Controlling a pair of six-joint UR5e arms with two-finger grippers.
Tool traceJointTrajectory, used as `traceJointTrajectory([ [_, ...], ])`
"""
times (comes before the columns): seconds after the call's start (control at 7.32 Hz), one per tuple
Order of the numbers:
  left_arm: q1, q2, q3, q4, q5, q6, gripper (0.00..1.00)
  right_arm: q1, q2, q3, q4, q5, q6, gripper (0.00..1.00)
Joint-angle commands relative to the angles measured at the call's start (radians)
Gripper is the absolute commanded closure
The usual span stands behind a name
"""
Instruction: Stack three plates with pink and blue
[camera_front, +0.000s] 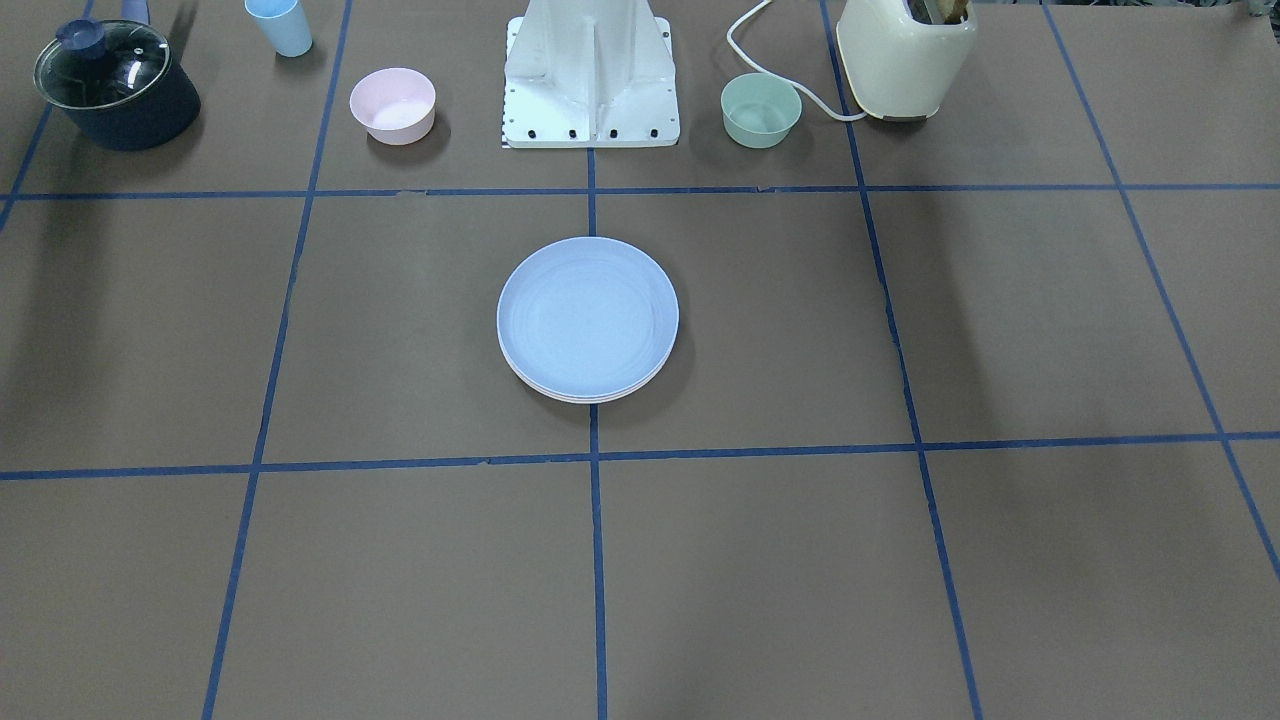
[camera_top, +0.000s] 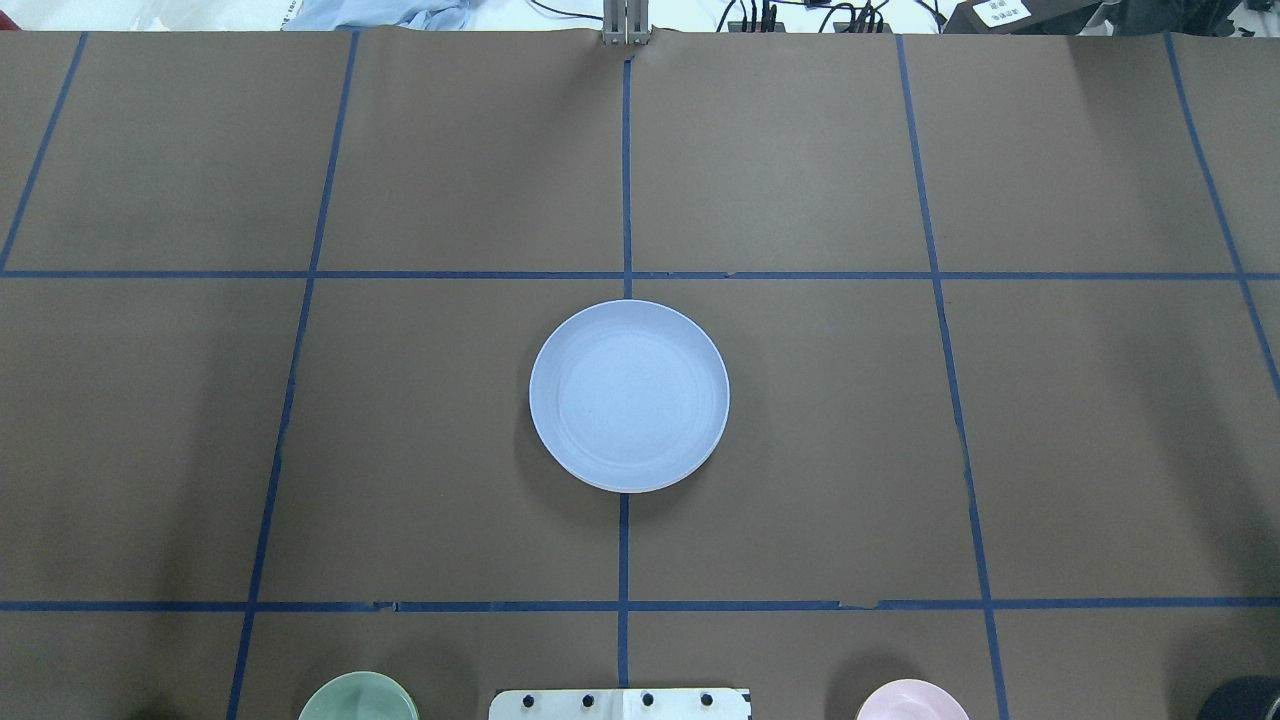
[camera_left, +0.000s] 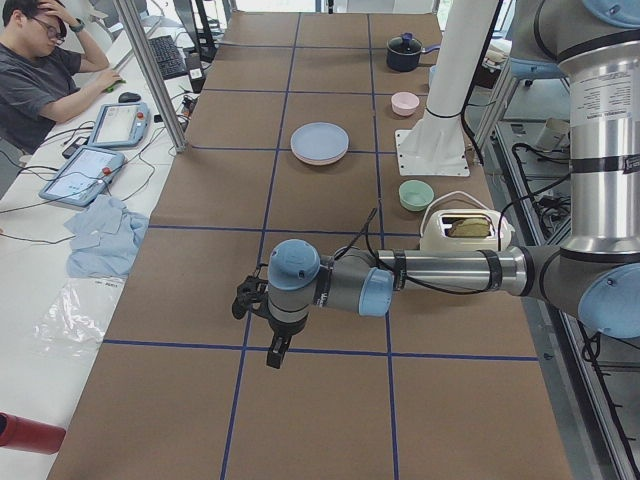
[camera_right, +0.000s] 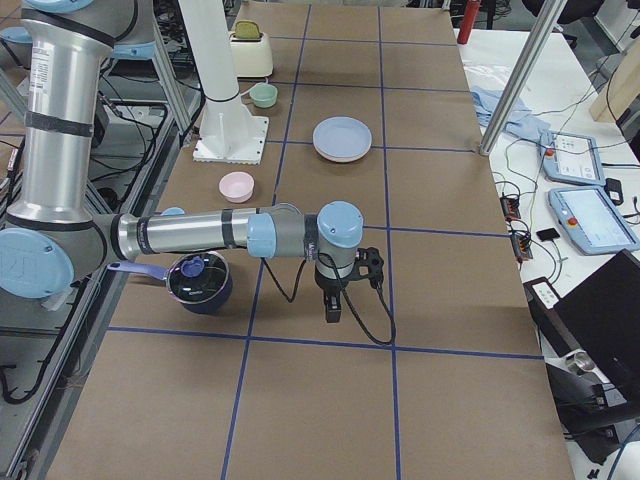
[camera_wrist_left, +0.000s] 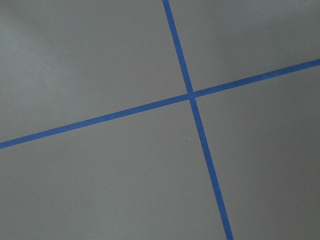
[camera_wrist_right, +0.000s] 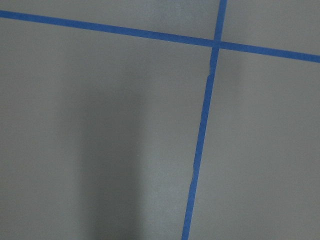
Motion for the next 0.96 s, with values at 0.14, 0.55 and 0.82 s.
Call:
traceJointTrajectory([
  [0.14, -0.001, 0.006, -0.011, 0.115, -0.074, -0.023, 0.0, 0.0, 0.0, -0.004, 0.0, 0.002, 0.0, 0.0],
  [0.55, 0.0, 0.001, -0.014, 0.121, -0.067, -0.011, 0.0, 0.0, 0.0, -0.007, 0.0, 0.002, 0.002, 0.0],
  [0.82, 0.0, 0.001, -0.014, 0.116, -0.067, -0.012, 0.0, 0.0, 0.0, -0.008, 0.0, 0.002, 0.0, 0.0],
])
